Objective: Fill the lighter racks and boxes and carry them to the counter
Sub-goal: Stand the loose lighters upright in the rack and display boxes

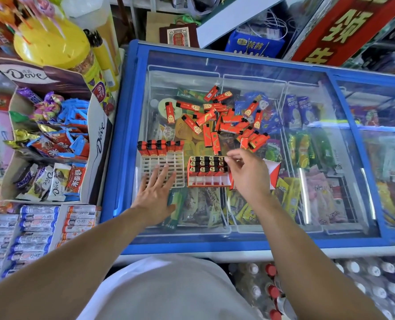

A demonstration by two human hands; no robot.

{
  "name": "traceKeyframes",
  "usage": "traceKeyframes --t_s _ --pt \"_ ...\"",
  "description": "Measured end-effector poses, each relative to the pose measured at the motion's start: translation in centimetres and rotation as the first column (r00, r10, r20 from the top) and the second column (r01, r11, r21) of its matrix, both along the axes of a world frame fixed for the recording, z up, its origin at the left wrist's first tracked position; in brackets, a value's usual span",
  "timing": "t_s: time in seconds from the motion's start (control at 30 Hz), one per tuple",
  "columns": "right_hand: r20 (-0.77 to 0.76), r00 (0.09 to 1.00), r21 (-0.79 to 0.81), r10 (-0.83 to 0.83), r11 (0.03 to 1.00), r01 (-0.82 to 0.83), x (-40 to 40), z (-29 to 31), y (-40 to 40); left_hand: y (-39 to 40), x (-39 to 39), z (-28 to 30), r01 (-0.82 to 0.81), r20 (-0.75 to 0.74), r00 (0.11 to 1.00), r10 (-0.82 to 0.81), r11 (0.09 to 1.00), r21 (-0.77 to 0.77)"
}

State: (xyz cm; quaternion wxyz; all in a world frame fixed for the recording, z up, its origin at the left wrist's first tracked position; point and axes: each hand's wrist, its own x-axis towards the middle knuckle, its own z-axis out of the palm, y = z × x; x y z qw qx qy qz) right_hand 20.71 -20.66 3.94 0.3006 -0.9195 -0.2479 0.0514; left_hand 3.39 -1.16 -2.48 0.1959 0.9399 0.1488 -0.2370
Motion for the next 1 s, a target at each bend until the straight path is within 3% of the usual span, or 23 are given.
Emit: traceKeyframes --t_s 0.1,0.3,0.5,0.6,0.7,0.87,1.0 --pt "-0.121 0.992 -0.047 -0.03 0.999 0.024 2.9 0.4 2.3 0.5 0.2 0.1 0.041 -0.05 0.998 -0.041 0.999 0.007" --pt "-0.377 0.917 -0.411 -0.127 0.911 -0.043 8.1 -1.6 6.9 1.2 0.4 0.2 0.062 -0.101 0.993 -0.061 0.998 0.004" --pt "-0.476 0.85 -0.517 -0.224 0.854 -0.064 8.7 -2.7 8.6 1.0 0.5 0.5 0.065 -0.123 0.99 -0.063 0.998 0.011" --pt "-0.422 0.883 -0.527 -0.203 0.848 -0.057 8.8 -2.6 8.2 1.1 0.5 0.3 0.069 -0.123 0.99 -0.067 0.998 0.008" --pt "-0.316 0.941 -0.446 -0.125 0.895 -0.031 8.8 -1.9 6.8 1.2 0.5 0.0 0.054 -0.106 0.993 -0.054 0.999 -0.002" --pt "-0.228 0.974 -0.084 0.002 0.996 -0.021 5.8 1.5 2.2 1.1 0.2 0.0 0.051 -0.092 0.994 -0.051 0.999 -0.008" --pt "-0.39 0.92 0.146 0.026 0.989 0.034 3.5 2.6 -0.9 0.8 0.2 0.1 0.021 -0.055 0.998 -0.022 1.0 -0.02"
